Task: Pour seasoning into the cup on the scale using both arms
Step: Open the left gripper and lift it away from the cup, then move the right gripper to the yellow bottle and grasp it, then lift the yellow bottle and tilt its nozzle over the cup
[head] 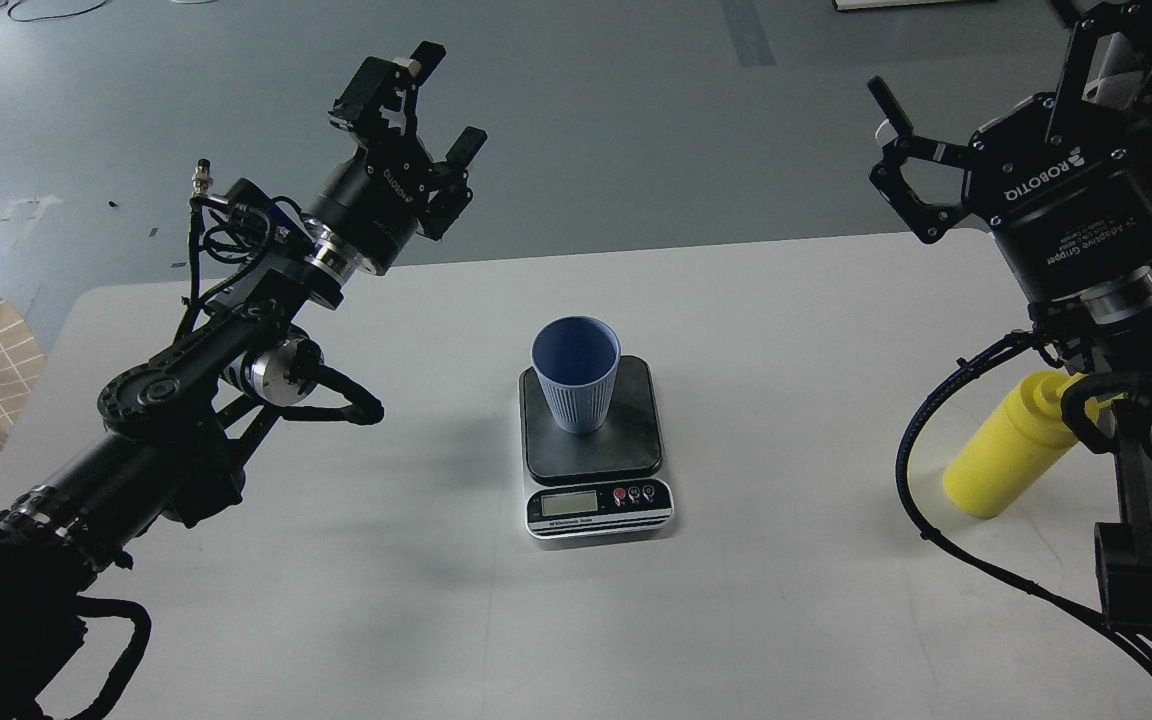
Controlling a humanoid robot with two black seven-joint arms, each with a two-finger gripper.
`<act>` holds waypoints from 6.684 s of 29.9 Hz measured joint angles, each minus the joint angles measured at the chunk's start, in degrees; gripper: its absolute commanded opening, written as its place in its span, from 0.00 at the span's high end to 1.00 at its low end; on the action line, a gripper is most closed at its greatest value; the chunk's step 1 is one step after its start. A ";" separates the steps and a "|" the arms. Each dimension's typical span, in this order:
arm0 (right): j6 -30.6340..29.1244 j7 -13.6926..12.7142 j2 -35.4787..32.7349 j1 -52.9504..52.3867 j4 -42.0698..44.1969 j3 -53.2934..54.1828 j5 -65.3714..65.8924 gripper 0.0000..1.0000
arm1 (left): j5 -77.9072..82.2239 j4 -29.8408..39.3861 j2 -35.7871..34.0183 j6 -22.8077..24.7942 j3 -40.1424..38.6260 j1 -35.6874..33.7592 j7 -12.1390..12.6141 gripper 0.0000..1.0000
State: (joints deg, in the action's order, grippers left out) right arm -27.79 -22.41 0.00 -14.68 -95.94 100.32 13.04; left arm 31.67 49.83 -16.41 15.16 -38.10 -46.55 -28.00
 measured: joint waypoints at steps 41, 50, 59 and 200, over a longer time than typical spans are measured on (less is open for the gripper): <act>-0.22 -5.11 0.00 34.16 1.91 21.27 -31.77 0.00 | 5.61 0.43 3.96 0.03 0.51 3.73 -0.01 0.02; -0.22 -5.60 0.00 37.57 7.58 16.06 -30.33 0.00 | 5.86 0.43 4.89 -0.04 0.54 3.81 -0.01 0.02; -0.22 -5.59 0.00 38.44 6.34 11.22 -29.31 0.00 | 6.57 0.39 4.99 -0.13 0.47 3.66 -0.01 0.02; 16.90 18.56 -0.42 -14.82 19.40 -36.15 98.44 1.00 | 7.54 2.39 1.35 -0.57 -7.88 3.79 0.00 0.02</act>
State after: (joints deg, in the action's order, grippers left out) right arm -10.89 -3.85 -0.42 -29.50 -76.53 64.17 111.47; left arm 39.20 52.22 -15.06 14.59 -45.98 -42.76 -28.00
